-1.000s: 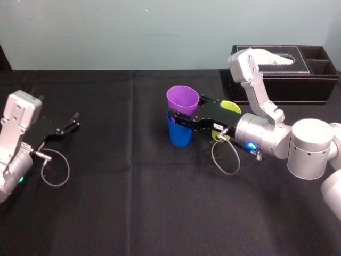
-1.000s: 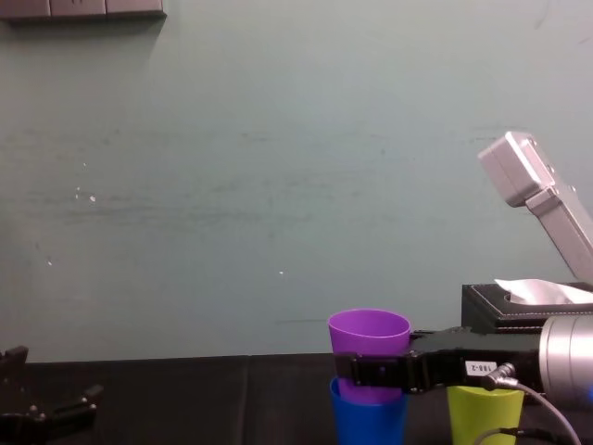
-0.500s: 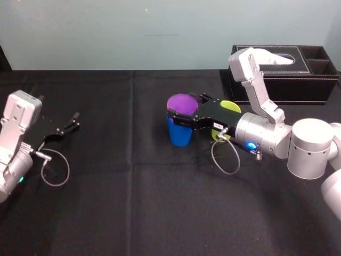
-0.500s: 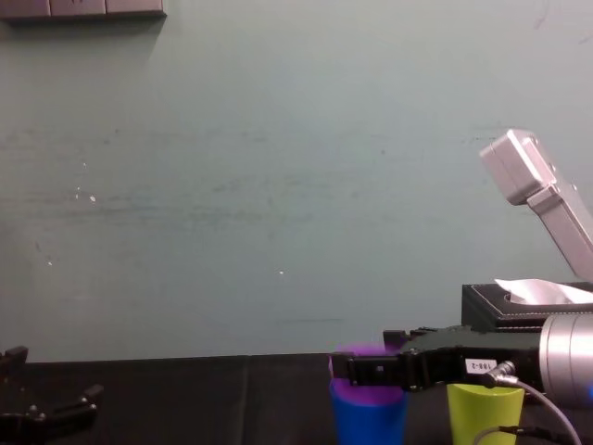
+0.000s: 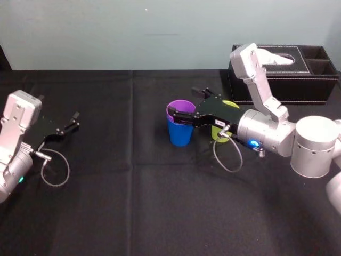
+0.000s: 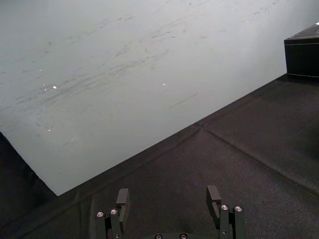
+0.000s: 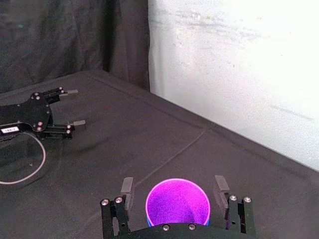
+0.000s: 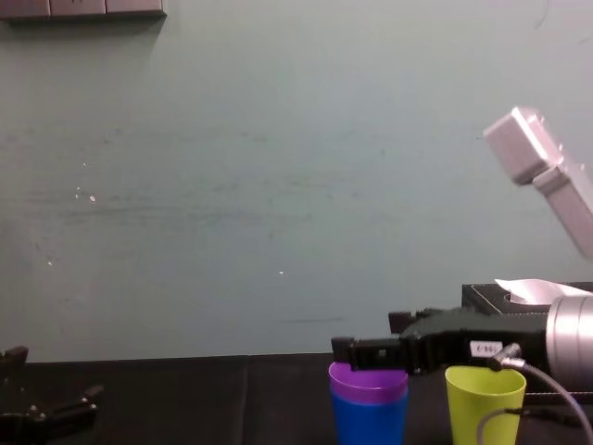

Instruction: Stack the three plastic cups sequentially using one hand.

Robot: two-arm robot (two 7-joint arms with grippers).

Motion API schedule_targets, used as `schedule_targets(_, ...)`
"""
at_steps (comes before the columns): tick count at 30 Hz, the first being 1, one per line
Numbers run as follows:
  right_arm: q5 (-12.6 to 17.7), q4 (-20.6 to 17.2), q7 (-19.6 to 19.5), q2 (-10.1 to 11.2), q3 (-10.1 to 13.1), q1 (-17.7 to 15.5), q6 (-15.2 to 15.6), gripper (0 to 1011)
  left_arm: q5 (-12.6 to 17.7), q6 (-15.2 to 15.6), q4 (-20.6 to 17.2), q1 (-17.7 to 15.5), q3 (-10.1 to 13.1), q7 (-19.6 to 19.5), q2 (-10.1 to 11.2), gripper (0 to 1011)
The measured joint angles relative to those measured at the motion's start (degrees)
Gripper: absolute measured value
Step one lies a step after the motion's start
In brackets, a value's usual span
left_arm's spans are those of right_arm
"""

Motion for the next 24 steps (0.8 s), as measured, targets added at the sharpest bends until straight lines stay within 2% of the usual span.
schedule_targets(6,-0.9,-6.2,-1.8,2.2,1.3,-2.8,1.5,1003,0.0,0.0,0.0,0.0,0.0,0.0,0.0,1011)
schedule_targets(10,-1.2,-11.0,-3.4,4.3,2.8,-6.0,2.7,1003,0.0,0.0,0.0,0.0,0.0,0.0,0.0,1011)
schedule_targets(13,-1.1,-14.6,-4.7,5.9,4.6,-9.4,3.4,1003,0.0,0.0,0.0,0.0,0.0,0.0,0.0,1011)
schedule_targets(17,-0.3,-20.0,-7.0,8.0,8.0,-15.7,3.6,1003,0.0,0.0,0.0,0.0,0.0,0.0,0.0,1011)
schedule_targets(24,0.1,-24.7,-10.5,9.1,12.3,-24.5,3.1,1003,0.0,0.0,0.0,0.0,0.0,0.0,0.0,1011)
